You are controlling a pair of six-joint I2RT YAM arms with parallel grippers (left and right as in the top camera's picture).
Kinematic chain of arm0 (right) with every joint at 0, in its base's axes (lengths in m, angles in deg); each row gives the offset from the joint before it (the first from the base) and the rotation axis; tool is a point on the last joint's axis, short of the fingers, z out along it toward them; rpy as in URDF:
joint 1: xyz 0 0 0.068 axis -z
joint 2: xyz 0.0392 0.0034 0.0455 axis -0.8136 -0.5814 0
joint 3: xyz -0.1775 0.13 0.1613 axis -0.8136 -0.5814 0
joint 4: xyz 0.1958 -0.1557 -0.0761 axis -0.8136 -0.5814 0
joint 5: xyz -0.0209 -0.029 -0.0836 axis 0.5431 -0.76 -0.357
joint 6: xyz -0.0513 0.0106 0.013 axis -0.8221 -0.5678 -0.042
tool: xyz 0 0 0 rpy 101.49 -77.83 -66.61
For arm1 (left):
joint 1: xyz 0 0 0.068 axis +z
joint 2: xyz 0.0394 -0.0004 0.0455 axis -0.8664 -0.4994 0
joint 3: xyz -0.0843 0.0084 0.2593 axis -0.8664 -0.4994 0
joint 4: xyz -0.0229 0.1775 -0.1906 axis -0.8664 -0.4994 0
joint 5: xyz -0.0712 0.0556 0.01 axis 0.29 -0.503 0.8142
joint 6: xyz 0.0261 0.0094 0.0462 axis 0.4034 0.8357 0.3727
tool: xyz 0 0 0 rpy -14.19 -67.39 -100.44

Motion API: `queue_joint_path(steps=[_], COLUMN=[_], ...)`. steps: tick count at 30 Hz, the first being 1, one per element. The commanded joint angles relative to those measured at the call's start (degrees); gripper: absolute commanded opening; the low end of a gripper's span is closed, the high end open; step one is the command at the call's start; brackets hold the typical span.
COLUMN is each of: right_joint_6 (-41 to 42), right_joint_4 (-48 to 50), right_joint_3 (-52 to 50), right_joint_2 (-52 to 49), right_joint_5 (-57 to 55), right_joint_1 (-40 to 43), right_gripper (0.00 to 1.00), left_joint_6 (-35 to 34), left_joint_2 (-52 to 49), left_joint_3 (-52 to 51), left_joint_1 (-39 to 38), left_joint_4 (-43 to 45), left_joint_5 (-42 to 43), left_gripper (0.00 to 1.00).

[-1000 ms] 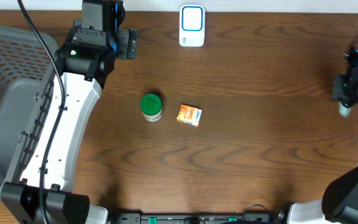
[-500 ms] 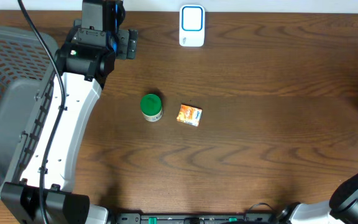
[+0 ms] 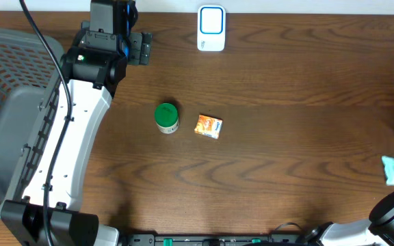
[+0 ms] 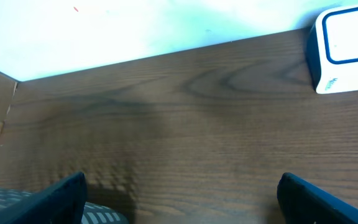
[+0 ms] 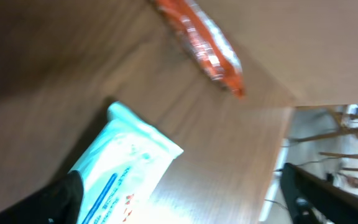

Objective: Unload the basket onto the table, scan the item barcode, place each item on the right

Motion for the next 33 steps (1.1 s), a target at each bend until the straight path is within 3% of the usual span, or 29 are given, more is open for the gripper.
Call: queue_joint_path(steps=[1, 6, 11, 15, 18, 24, 33], right_joint_6=[0.2, 1.6, 14.2, 22.4, 26.8, 31.5, 34.1], right_joint_4=[-1.2, -4.8, -5.3, -2.8, -1.0, -1.7, -16.6], right_joint_3=[2.8, 8.7, 10.2, 8.6, 7.9, 9.9, 30.3], right_joint_2=[0.7, 2.7, 3.9, 3.1, 1.0, -5.1, -22.9], right_joint_5=[10.6, 27.3, 52.1, 62.9, 61.4, 44.9, 39.8], right_joint_1=[-3.1, -10.7, -20.9, -30.1, -39.1, -58.0, -70.9], right_gripper=[0.99, 0.99, 0.99, 0.99, 0.99, 0.99, 0.99], left_joint_6=[0.3, 0.4, 0.4, 0.4, 0.4, 0.4, 0.3], left_joint_2=[0.8, 0.8, 0.8, 0.8, 0.8, 0.8, 0.8], left_joint_3=[0.0, 0.0, 0.0, 0.0, 0.0, 0.0, 0.0], left_joint_1=[0.1, 0.1, 0.1, 0.1, 0.1, 0.1, 0.1], left_joint_4=[0.0, 0.0, 0.0, 0.0, 0.0, 0.0, 0.0], left_joint_5=[-0.3, -0.3, -0.3, -0.3, -0.3, -0.3, -0.3], left_gripper=[0.98, 0.98, 0.98, 0.98, 0.98, 0.98, 0.98])
